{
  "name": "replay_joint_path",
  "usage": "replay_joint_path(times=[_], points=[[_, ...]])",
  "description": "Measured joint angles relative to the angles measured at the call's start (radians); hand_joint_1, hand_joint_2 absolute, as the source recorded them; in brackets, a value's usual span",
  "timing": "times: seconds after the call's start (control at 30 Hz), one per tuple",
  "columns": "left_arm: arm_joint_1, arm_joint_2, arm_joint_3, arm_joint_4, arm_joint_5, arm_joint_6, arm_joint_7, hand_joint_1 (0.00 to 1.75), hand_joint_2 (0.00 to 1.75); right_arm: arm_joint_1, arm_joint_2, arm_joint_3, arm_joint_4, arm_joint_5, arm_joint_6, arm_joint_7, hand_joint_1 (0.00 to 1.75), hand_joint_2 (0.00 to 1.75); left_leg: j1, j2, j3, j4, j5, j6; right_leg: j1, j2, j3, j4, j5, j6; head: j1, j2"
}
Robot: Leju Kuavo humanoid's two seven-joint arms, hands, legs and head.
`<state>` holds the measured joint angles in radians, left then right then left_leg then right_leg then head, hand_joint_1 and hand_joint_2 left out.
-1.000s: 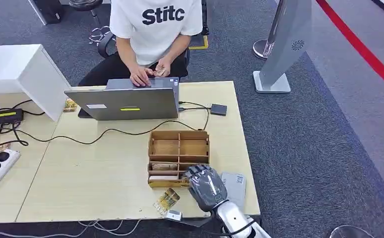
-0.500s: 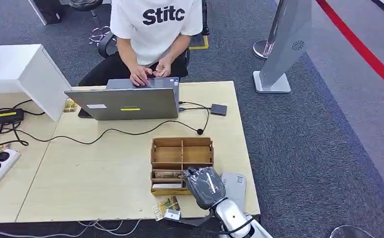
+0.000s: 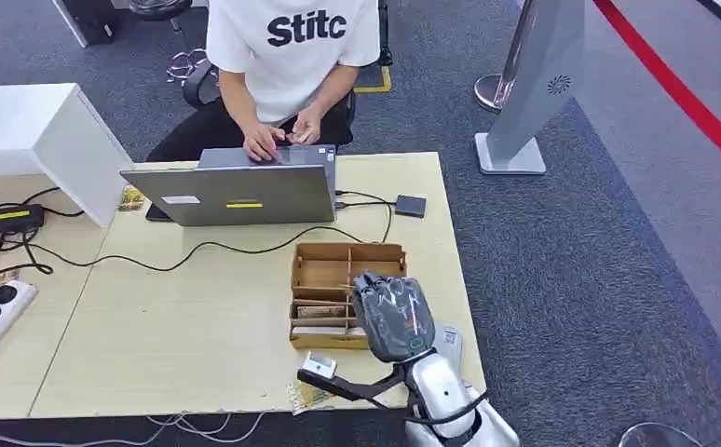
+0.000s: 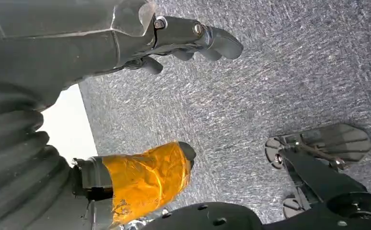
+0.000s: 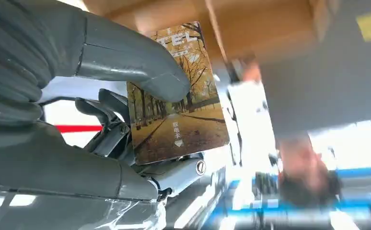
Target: Pass the card to the sensor for recognition and then transmit it.
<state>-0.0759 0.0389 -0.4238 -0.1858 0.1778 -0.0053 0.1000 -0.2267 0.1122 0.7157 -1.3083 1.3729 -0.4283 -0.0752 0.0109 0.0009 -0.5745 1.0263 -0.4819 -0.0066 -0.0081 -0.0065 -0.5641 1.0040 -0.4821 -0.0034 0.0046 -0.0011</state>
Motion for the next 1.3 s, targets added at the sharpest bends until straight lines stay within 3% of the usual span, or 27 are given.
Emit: replay_joint_path(times=[0.23,0.4,0.63,0.87,1.3], points=[[-0.001,0.002,-0.006,0.001,-0.006,-0.005,0.006,0.00,1.75,-0.077,0.019,0.030,-0.131,-0.107,0.114,-0.002,1.75,1.75,0.000,0.000,0.000,0.000,0.000,0.000,0.000,0.000,0.000,0.000,0.000,0.000,0.000,0.000],[-0.001,0.002,-0.013,0.001,-0.014,-0.006,0.006,0.00,1.75,-0.124,0.042,0.061,-0.112,-0.145,0.143,0.001,1.75,1.75,0.000,0.000,0.000,0.000,0.000,0.000,0.000,0.000,0.000,0.000,0.000,0.000,0.000,0.000],[-0.013,0.002,-0.030,0.001,-0.027,-0.016,0.019,0.00,1.75,-0.257,0.113,0.067,-0.006,-0.176,0.264,0.072,1.75,1.75,0.000,-0.001,0.000,0.000,0.002,-0.002,0.000,0.000,0.000,0.000,0.000,0.000,0.001,0.000],[-0.016,0.002,-0.031,0.001,-0.026,-0.017,0.022,0.00,1.75,-0.312,0.143,0.047,0.089,-0.175,0.267,0.089,1.75,1.75,0.000,0.000,0.000,0.000,0.002,-0.002,0.000,0.000,0.000,0.001,0.000,0.000,0.000,0.000],[-0.016,0.002,-0.031,0.001,-0.024,-0.017,0.022,0.00,1.75,-0.327,0.157,0.030,0.130,-0.170,0.264,0.089,1.75,1.75,0.000,0.000,0.000,0.000,0.002,-0.002,0.000,0.000,0.000,0.001,0.000,0.000,0.000,0.000]])
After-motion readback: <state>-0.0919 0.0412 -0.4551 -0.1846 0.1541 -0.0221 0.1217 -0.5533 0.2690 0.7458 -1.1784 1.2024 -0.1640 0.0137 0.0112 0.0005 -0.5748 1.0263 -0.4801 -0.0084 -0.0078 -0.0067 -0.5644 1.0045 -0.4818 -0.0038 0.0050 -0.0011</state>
